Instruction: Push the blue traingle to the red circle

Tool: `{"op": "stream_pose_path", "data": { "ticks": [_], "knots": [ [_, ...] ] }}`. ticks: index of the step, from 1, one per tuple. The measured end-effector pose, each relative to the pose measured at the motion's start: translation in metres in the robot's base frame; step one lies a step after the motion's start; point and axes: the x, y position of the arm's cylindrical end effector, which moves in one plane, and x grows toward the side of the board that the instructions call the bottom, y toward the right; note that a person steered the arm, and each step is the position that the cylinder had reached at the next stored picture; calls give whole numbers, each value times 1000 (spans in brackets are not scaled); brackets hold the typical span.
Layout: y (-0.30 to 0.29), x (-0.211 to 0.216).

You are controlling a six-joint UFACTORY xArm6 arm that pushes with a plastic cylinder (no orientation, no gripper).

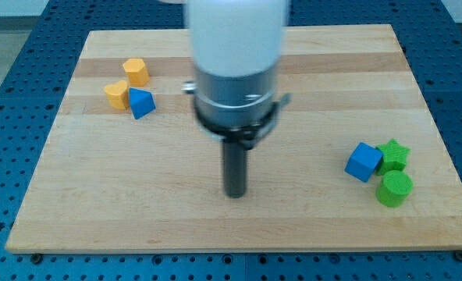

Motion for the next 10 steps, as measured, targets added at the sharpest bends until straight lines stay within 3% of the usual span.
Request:
{"op": "stream_pose_path", "data": {
  "ticks": [2,3,4,5,6,7,10],
  "knots": [
    [-107,24],
    [-164,-21],
    [-195,-97],
    [-194,-114],
    [-172,-174],
    [-156,-177],
    [-46,-94]
  ]
}}
